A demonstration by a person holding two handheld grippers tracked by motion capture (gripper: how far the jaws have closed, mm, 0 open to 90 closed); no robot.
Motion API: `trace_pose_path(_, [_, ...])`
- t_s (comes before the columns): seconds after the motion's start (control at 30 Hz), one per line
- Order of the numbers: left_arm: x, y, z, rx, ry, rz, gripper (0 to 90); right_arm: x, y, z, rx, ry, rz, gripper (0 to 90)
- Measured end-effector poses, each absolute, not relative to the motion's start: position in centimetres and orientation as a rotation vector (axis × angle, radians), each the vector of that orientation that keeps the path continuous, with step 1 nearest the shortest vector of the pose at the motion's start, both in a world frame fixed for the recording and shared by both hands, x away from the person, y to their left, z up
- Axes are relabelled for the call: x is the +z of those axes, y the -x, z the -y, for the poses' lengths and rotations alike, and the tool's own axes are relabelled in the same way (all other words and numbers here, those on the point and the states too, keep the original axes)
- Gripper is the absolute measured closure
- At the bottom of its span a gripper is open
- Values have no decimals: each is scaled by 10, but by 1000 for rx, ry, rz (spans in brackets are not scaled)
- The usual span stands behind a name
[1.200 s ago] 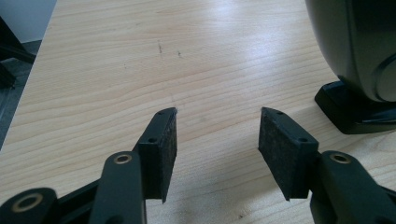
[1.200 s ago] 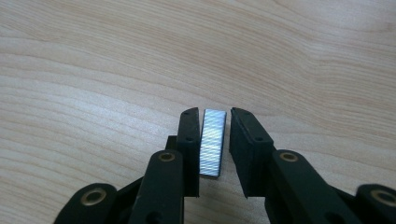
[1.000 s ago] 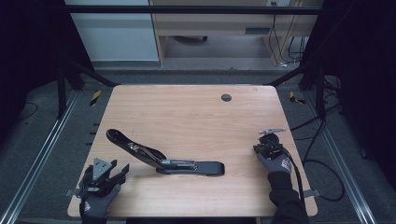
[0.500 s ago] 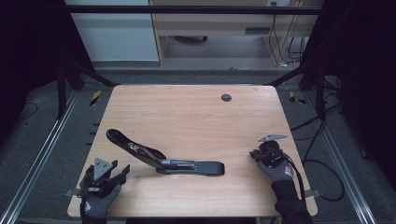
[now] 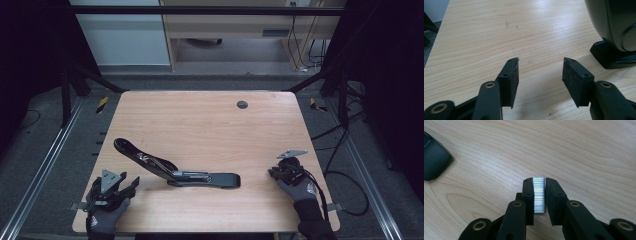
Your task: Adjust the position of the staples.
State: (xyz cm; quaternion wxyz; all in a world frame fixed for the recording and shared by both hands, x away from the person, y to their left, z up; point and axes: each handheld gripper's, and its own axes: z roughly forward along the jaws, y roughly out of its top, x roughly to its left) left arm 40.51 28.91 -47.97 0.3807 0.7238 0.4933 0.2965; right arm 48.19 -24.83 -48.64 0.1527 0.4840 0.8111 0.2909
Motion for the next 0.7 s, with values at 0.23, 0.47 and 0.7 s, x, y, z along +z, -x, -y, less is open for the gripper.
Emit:
trace_pose_path(0.23, [-480,-405,-289,754,-1846,-1260,466,-478,-480,247,823,-1378,-2332,724])
trace_pose_path(0.47, [-479,-405,-289,753,-1850,-1258,465,-457,-484,249,785,-1386,-2320,723])
trace_pose_path(0.7, [-480,-406,-290,752,-1852,-1263,465,-459,-491,245,734,-1432,-2368,734])
